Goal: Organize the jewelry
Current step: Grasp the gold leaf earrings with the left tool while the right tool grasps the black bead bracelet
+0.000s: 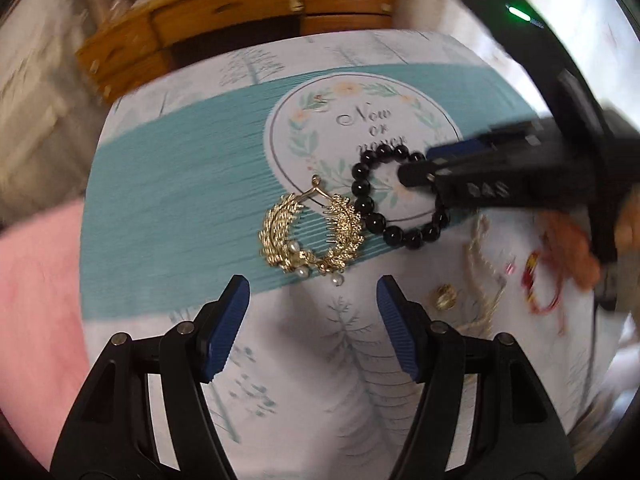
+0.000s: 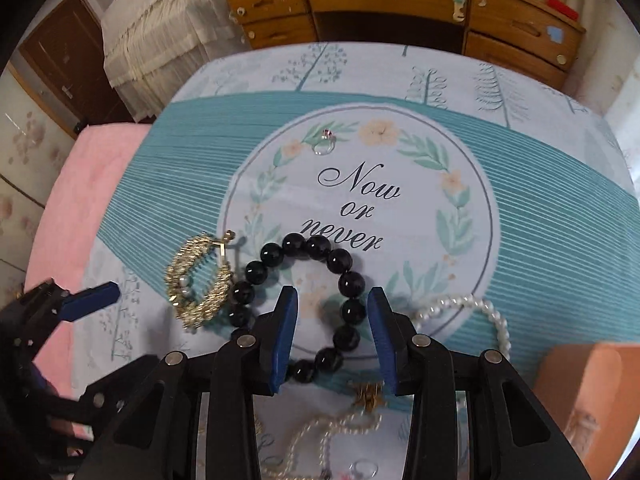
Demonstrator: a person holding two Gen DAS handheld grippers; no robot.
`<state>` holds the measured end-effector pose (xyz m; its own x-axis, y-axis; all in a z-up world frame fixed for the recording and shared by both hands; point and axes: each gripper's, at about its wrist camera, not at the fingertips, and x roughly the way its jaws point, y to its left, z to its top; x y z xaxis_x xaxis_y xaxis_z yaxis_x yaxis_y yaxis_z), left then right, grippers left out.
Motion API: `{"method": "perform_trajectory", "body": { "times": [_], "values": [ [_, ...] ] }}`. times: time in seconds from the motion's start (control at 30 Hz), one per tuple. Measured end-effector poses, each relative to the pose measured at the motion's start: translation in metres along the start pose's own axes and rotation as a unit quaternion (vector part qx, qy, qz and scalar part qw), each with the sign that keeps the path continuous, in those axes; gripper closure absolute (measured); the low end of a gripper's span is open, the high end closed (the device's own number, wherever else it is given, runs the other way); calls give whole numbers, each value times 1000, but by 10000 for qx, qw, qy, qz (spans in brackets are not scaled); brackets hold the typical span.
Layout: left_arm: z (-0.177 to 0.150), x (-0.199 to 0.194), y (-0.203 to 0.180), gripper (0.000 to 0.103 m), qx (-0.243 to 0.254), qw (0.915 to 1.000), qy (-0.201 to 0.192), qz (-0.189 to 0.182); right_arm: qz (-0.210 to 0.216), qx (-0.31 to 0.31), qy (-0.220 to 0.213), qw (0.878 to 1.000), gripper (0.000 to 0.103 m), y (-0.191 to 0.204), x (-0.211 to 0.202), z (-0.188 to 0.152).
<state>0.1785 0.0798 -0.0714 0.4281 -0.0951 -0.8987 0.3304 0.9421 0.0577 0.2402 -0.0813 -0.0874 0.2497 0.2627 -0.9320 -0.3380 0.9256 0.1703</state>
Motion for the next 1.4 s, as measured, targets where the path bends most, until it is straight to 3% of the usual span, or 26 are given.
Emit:
{"method": "perform_trajectory", "body": {
  "times": [0.1,0.17,0.23,0.57,0.93,1.2,1.27,1.4],
  "values": [
    [2,7,-4,39,712,9974,-2,113,-61,-205,-51,9998,67,4,6,3],
    [5,13,-6,44,1179,9927,-55,231,-200,-296,-92,9993,80,4,9,4],
    [8,20,-7,52,1612,9866,-58,260,-281,-350,-105,9989,87,5,12,2],
    [17,37,-15,72,2705,9626,109,-78,347,147,96,9992,88,-20,-2,-15],
    [16,39,-24,79,3452,9363,529,-382,713,257,35,9971,88,-23,-24,-26],
    [20,42,-31,82,3666,9280,538,-394,813,295,33,9962,88,-25,-27,-28],
    [22,41,-34,87,3717,9254,572,-470,844,333,54,9959,88,-26,-26,-28],
    [31,45,-41,88,3707,9221,857,-701,900,417,76,9950,88,-29,-25,-29]
  ]
}}
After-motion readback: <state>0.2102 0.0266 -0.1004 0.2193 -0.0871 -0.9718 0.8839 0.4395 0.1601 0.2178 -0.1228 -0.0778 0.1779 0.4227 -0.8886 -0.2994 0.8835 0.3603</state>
